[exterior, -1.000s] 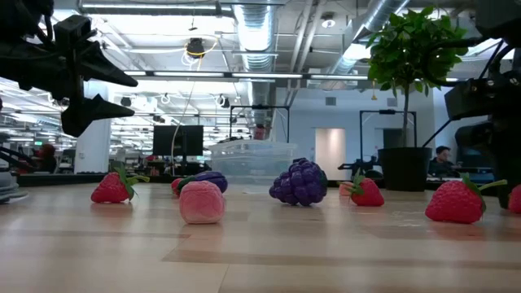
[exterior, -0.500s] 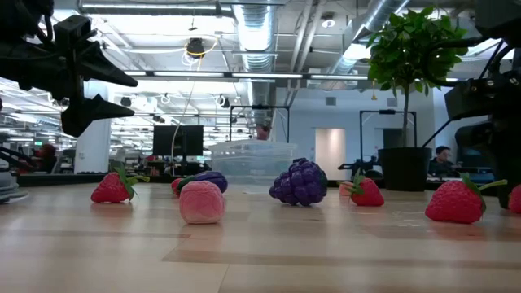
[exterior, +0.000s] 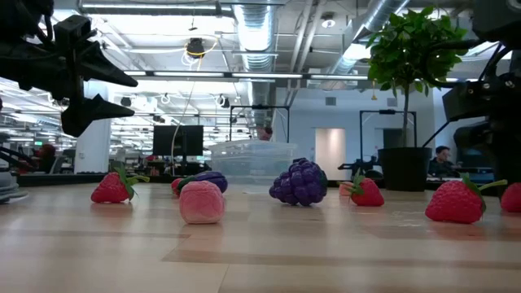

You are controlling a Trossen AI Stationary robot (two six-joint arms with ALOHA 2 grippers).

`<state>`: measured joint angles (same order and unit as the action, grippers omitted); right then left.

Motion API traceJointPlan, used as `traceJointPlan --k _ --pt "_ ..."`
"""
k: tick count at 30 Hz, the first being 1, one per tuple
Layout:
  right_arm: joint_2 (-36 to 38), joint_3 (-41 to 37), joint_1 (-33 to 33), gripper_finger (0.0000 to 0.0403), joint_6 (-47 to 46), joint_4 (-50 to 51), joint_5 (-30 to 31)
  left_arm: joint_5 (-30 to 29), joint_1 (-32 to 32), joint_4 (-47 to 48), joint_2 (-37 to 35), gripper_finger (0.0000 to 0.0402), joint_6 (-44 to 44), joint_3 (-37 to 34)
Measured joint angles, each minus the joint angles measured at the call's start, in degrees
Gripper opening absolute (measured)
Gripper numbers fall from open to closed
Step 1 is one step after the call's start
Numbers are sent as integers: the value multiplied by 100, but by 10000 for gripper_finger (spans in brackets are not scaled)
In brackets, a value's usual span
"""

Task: Pick and placing Produce into tupperware
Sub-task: Put the strawberry into the transparent container

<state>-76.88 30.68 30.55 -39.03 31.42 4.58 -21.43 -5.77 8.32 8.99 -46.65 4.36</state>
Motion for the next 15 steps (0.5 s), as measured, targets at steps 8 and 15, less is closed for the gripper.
traceJointPlan --k 8,15 --pt "0 0 0 180 0 -29 -10 -46 1 2 0 261 9 -2" --pt "0 0 4 204 0 -42 -44 -49 0 2 0 261 29 -2"
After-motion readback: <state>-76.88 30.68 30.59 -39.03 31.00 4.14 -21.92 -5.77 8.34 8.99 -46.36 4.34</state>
